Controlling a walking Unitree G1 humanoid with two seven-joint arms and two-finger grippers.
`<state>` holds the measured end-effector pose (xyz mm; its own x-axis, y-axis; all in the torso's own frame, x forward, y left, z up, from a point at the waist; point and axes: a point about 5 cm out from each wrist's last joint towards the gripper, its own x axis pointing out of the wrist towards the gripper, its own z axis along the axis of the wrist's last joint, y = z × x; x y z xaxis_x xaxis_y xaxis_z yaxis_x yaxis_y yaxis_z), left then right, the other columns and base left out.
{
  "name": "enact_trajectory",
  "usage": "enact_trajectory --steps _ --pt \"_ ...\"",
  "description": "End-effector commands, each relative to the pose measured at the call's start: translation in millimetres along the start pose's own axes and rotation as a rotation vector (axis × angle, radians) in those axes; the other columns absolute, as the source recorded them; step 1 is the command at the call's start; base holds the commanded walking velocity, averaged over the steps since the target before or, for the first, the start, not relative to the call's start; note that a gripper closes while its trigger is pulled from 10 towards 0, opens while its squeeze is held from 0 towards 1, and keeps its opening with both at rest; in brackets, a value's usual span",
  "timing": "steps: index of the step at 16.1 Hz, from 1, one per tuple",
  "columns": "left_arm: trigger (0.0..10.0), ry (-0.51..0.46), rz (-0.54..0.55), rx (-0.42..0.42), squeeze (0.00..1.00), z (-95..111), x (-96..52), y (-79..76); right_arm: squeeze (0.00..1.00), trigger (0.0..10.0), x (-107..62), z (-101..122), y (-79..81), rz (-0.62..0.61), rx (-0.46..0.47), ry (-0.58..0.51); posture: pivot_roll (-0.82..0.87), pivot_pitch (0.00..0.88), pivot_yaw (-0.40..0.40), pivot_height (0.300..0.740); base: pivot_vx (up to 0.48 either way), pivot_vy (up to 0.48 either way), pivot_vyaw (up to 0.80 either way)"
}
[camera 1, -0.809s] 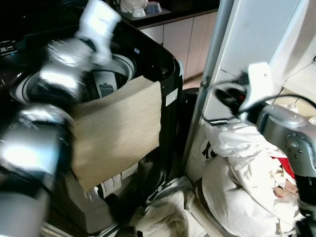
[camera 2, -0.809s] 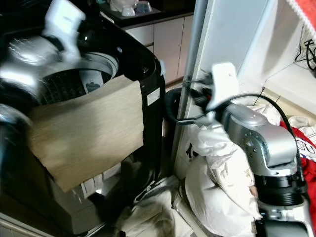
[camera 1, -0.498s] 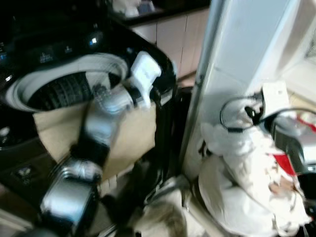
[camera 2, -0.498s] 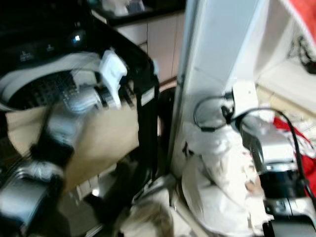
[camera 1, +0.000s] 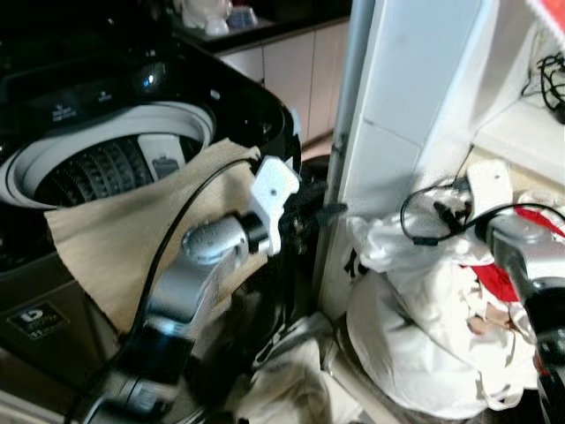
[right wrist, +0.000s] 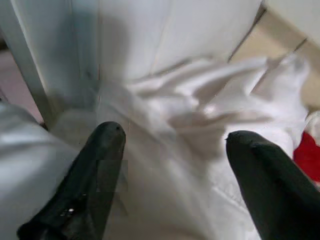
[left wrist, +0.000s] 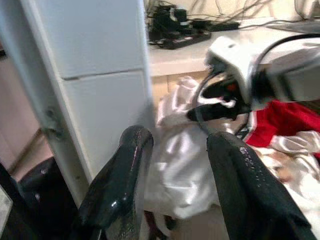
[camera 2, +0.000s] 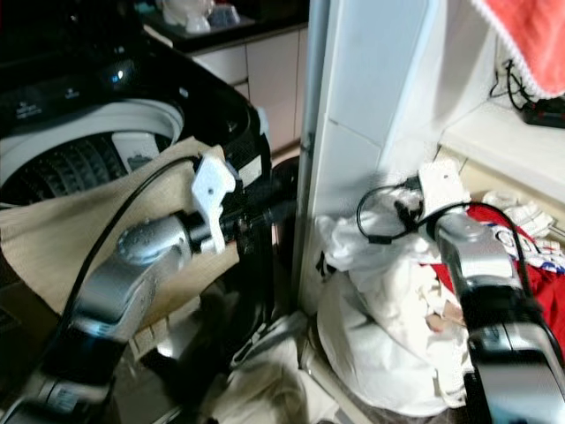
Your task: Clothes washing
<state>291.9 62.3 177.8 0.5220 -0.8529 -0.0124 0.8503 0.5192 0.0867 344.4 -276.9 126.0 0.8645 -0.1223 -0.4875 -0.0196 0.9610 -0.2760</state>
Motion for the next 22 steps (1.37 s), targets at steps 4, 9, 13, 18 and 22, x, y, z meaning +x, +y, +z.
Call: enact_trajectory --steps 4,9,13,18,22 --pt "10.0 0.018 -0.022 0.001 0.00 5 -3.4 -7.9 0.00 10.0 5.5 -4 -4.6 0.024 -0.024 0.050 -0.06 0.000 0.023 0.740 0.000 0.000 0.00" --pt "10.0 0.051 -0.039 -0.013 0.00 5 -7.5 -11.5 0.00 0.0 8.9 -6 -5.6 0.041 -0.040 0.098 -0.06 0.000 0.025 0.740 0.000 0.000 0.00" --pt "10.0 0.059 -0.074 -0.022 0.00 5 -7.6 -16.3 0.00 0.0 9.9 -8 -5.4 0.049 -0.041 0.111 -0.06 0.000 0.030 0.740 0.000 0.000 0.00" --pt "10.0 0.069 -0.103 -0.030 0.00 5 -9.0 -18.6 0.00 0.0 9.9 -5 -6.4 0.058 -0.043 0.100 -0.06 0.000 0.031 0.740 0.000 0.000 0.00" --pt "10.0 0.071 -0.113 -0.037 0.00 5 -9.9 -19.8 0.00 0.0 7.2 -3 -7.7 0.096 0.018 0.078 -0.06 0.000 0.030 0.740 0.000 0.000 0.00"
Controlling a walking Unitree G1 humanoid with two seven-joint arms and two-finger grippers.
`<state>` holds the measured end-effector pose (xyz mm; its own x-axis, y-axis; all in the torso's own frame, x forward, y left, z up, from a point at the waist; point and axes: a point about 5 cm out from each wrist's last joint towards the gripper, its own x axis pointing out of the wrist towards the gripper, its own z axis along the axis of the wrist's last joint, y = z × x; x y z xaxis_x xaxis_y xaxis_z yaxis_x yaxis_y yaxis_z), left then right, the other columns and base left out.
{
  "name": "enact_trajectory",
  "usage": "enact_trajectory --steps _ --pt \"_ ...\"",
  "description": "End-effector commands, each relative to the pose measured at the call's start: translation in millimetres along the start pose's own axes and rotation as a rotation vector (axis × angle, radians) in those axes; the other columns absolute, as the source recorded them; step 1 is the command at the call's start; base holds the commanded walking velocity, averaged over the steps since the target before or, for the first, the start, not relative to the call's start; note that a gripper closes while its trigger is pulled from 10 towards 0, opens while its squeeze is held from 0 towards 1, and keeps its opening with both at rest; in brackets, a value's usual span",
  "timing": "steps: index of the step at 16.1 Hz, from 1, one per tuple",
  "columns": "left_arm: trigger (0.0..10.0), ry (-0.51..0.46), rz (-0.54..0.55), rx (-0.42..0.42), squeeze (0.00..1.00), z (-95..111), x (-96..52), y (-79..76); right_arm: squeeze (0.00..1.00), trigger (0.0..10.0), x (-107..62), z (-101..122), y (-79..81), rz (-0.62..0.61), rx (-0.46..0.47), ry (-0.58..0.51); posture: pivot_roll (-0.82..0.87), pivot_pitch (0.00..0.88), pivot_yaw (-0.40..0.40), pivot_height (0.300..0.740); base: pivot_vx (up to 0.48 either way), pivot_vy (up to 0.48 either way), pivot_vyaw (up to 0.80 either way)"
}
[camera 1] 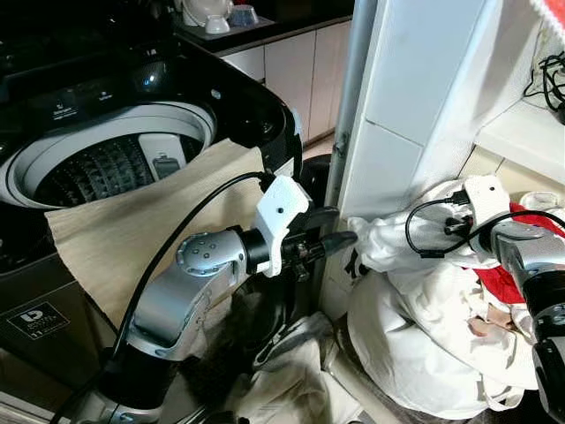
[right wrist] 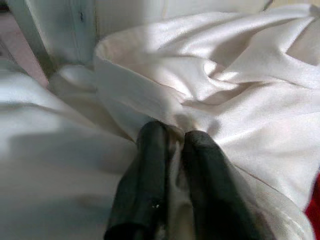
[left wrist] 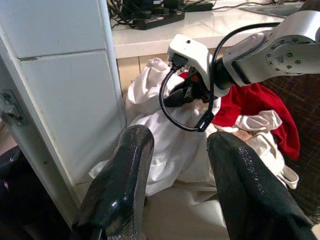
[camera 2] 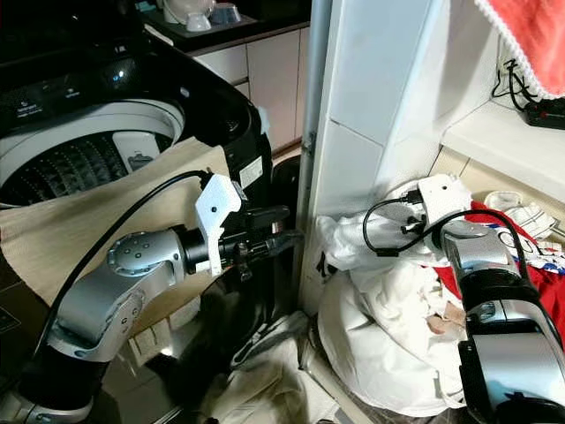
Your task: Clothes washing
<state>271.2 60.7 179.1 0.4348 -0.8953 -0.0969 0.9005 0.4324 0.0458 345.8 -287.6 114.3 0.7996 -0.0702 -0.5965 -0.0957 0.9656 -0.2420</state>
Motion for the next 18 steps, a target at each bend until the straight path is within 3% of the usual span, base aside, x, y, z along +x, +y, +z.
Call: enact_trajectory --steps 1,5,6,7,9,10,11,13,14,17,18 --pt "10.0 -0.007 -0.010 -0.001 0.00 3 -0.4 -1.4 0.00 0.0 -4.1 12 -0.7 0.040 0.069 -0.054 -0.06 0.000 0.029 0.740 0.000 0.000 0.00" --pt "10.0 -0.051 0.056 0.016 0.00 7 0.0 4.3 0.00 0.0 -28.7 48 1.3 0.216 0.216 -0.277 -0.07 0.000 0.031 0.740 0.000 0.000 0.00" --pt "10.0 -0.116 0.106 0.024 0.00 12 2.0 8.6 0.00 0.0 -46.6 66 3.7 0.312 0.254 -0.377 -0.08 0.000 0.035 0.740 0.000 0.000 0.00" --pt "10.0 -0.144 0.125 0.029 0.00 14 2.8 10.4 0.00 0.0 -54.2 73 4.9 0.351 0.268 -0.410 -0.08 0.000 0.036 0.740 0.000 0.000 0.00" --pt "10.0 -0.241 0.211 0.022 0.00 27 9.4 19.3 0.00 0.0 -92.1 99 14.1 0.541 0.312 -0.558 -0.09 0.000 0.036 0.740 0.000 0.000 0.00" --pt "10.0 -0.267 0.232 0.012 0.00 31 11.3 21.6 0.00 0.0 -100.8 105 17.1 0.588 0.320 -0.595 -0.09 0.000 0.036 0.740 0.000 0.000 0.00" --pt "10.0 -0.282 0.245 -0.027 0.00 34 14.5 24.4 0.00 0.0 -113.0 114 21.8 0.650 0.334 -0.644 -0.09 0.000 0.033 0.740 0.000 0.000 0.00" --pt "10.0 -0.330 0.151 -0.134 0.00 42 21.2 19.9 0.00 0.0 -132.2 130 32.2 0.751 0.353 -0.727 -0.09 0.000 0.032 0.740 0.000 0.000 0.00" --pt "10.0 -0.353 0.136 -0.154 1.00 46 24.5 17.8 0.00 0.0 -141.3 139 37.4 0.793 0.368 -0.763 -0.09 0.000 0.030 0.740 0.000 0.000 0.00" --pt "10.0 -0.360 0.119 -0.147 1.00 48 31.3 14.2 0.00 0.0 -151.1 149 46.3 0.799 0.338 -0.785 -0.09 0.000 0.026 0.740 0.000 0.000 0.00" --pt "10.0 -0.335 0.099 -0.149 1.00 46 36.2 9.1 0.00 0.0 -160.0 158 58.3 0.831 0.346 -0.800 -0.08 0.000 0.022 0.740 0.000 0.000 0.00"
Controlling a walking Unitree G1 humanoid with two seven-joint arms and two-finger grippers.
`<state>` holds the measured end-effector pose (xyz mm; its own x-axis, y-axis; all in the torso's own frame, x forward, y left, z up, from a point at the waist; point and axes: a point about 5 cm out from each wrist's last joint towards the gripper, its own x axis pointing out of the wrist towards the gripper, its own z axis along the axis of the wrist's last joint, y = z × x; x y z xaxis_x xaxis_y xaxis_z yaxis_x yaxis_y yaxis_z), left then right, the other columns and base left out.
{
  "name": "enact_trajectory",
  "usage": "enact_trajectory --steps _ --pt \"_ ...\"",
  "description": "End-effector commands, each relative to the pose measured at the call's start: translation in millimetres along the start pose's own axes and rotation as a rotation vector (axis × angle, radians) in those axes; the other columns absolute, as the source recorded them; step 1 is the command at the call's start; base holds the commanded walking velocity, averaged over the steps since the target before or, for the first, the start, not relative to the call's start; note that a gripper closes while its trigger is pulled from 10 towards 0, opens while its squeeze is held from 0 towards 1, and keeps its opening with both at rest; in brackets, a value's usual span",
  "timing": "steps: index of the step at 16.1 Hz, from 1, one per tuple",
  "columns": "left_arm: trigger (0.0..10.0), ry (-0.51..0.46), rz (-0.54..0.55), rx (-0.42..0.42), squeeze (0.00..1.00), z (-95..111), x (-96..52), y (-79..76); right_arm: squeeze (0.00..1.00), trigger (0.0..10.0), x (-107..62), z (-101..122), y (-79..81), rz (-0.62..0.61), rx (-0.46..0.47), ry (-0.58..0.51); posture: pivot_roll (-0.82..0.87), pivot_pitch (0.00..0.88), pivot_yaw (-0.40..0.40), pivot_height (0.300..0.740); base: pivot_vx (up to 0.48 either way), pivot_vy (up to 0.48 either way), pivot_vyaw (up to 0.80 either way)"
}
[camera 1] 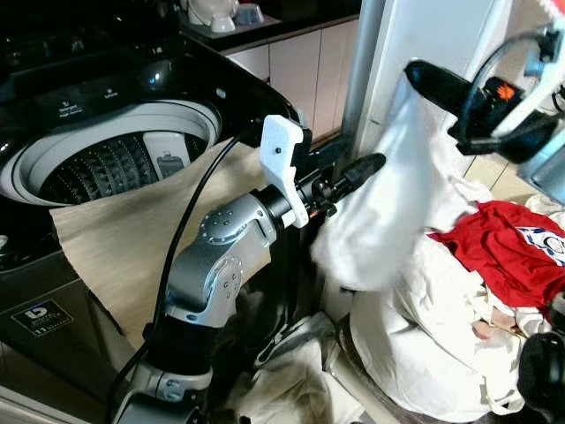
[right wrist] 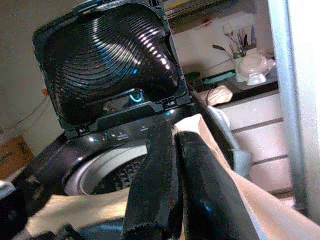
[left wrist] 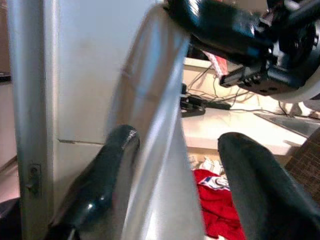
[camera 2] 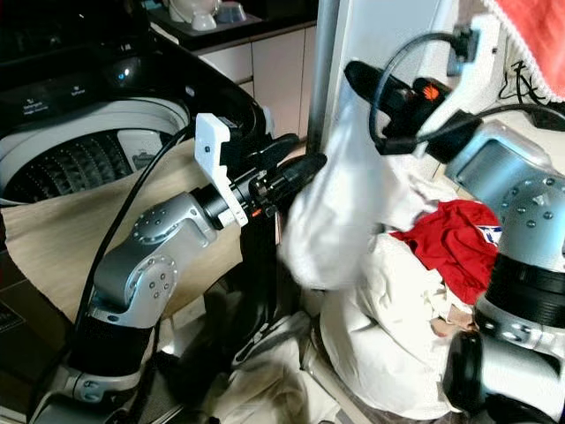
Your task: Clothes washing
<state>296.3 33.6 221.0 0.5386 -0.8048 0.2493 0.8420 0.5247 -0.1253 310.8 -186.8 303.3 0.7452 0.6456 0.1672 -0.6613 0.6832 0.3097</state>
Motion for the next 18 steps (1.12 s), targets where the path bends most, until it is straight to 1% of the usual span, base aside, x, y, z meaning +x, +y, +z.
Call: enact_trajectory --steps 1,2,3,4,5,7,8,11,12,13,14,15,18 --pt "10.0 0.026 -0.023 0.020 1.00 -2 5.2 -5.0 0.00 0.0 4.5 11 14.9 0.048 -0.018 -0.026 -0.08 0.000 0.022 0.740 0.000 0.000 0.00" --pt "10.0 0.025 -0.011 0.032 1.00 -3 5.9 -4.9 0.00 0.0 5.8 11 18.2 0.059 -0.015 -0.028 -0.08 0.000 0.021 0.740 0.000 0.000 0.00" --pt "10.0 0.029 0.038 0.074 1.00 -4 6.5 -0.2 0.00 0.0 8.0 11 24.2 0.085 -0.015 -0.028 -0.08 0.000 0.021 0.740 0.000 0.000 0.00" --pt "10.0 0.030 0.055 0.087 1.00 -5 6.6 1.6 0.00 0.0 8.6 11 26.5 0.096 -0.015 -0.028 -0.08 0.000 0.020 0.740 0.000 0.000 0.00" --pt "10.0 0.027 0.098 0.121 1.00 -4 7.0 6.1 0.00 0.0 9.3 12 29.8 0.110 -0.014 -0.029 -0.08 0.000 0.020 0.740 0.000 0.000 0.00" --pt "10.0 0.025 0.102 0.125 1.00 -4 8.1 7.8 0.00 0.0 9.5 11 37.4 0.137 -0.009 -0.024 -0.08 0.000 0.021 0.740 0.000 0.000 0.00" --pt "10.0 0.036 0.101 0.146 1.00 -7 8.9 7.8 0.00 0.0 9.4 11 40.1 0.145 -0.006 -0.025 -0.09 0.000 0.023 0.740 0.000 0.000 0.00" --pt "10.0 0.051 0.124 0.199 1.00 -9 10.0 9.7 0.00 0.0 9.5 12 43.2 0.154 -0.004 -0.030 -0.09 0.000 0.024 0.740 0.000 0.000 0.00" --pt "10.0 0.051 0.126 0.206 0.98 -10 10.3 10.0 0.00 0.0 9.5 13 44.5 0.158 -0.003 -0.032 -0.09 0.000 0.024 0.740 0.000 0.000 0.00" --pt "10.0 0.055 0.130 0.209 0.60 -10 10.3 10.5 0.00 0.0 9.5 13 45.6 0.162 -0.003 -0.035 -0.09 0.000 0.024 0.740 0.000 0.000 0.00" --pt "0.0 0.054 0.134 0.204 0.27 -11 9.9 11.1 0.00 0.0 9.3 13 46.5 0.163 -0.003 -0.035 -0.09 0.000 0.025 0.740 0.000 0.000 0.00" --pt "0.0 0.055 0.129 0.192 0.00 -11 9.2 11.3 0.00 0.0 9.2 13 47.0 0.162 -0.004 -0.035 -0.09 0.000 0.026 0.740 0.000 0.000 0.00" --pt "0.0 0.048 0.126 0.169 0.00 -11 7.9 12.0 0.00 0.0 9.6 13 47.1 0.155 -0.003 -0.033 -0.09 0.000 0.025 0.740 0.000 0.000 0.00"
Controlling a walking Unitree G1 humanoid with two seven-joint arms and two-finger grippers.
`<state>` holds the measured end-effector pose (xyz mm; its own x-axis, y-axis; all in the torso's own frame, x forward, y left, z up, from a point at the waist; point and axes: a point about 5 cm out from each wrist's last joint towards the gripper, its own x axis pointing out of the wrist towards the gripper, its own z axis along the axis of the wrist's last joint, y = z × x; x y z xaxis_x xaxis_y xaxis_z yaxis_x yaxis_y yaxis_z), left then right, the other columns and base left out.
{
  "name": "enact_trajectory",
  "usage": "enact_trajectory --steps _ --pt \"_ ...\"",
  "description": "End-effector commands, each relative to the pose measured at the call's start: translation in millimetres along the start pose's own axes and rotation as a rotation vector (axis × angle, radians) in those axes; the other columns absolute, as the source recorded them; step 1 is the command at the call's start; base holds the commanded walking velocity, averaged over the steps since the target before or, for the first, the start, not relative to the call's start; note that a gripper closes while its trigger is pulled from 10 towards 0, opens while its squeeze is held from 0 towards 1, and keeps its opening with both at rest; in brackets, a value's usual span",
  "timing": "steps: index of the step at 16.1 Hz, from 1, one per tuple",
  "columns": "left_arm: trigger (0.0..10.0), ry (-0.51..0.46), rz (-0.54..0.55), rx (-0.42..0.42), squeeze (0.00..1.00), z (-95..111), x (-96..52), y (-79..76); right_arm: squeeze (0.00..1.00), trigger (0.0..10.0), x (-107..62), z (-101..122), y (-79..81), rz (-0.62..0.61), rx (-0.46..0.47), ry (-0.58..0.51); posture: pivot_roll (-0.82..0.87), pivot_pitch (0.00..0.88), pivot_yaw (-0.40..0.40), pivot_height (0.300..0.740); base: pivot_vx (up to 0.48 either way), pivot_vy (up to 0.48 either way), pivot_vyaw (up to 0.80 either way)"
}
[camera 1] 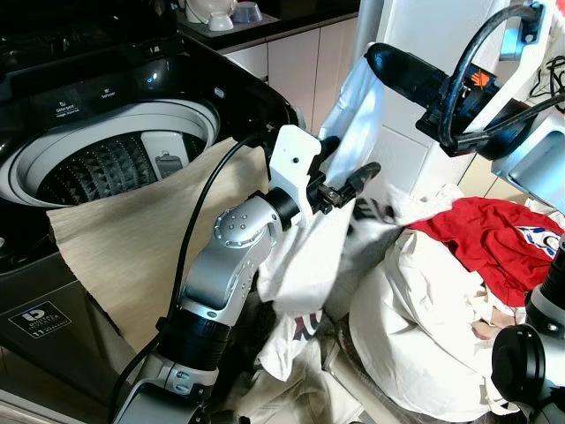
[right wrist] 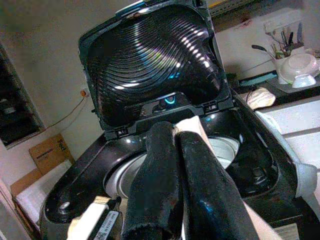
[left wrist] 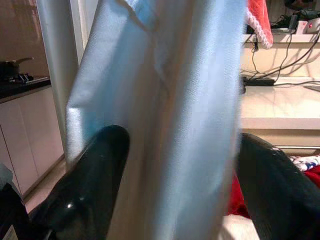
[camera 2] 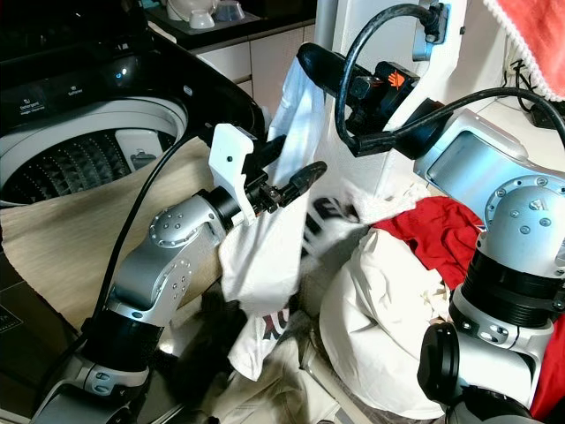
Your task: Clothes washing
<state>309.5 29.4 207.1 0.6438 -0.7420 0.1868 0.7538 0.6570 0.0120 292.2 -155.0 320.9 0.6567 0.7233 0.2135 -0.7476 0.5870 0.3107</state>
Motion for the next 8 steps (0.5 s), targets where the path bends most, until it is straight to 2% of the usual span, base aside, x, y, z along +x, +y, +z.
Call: enact_trajectory --steps 1,8 --pt "0.0 -0.013 0.008 -0.006 0.00 3.8 0.7 2.6 0.00 0.0 1.3 9.0 7.4 0.025 -0.032 -0.022 -0.09 0.000 0.025 0.740 0.000 0.000 0.00" --pt "0.0 -0.032 0.023 -0.028 0.00 5.5 -2.5 5.5 0.00 0.0 0.6 7.4 4.8 -0.006 -0.031 -0.018 -0.09 0.000 0.025 0.740 0.000 0.000 0.00"
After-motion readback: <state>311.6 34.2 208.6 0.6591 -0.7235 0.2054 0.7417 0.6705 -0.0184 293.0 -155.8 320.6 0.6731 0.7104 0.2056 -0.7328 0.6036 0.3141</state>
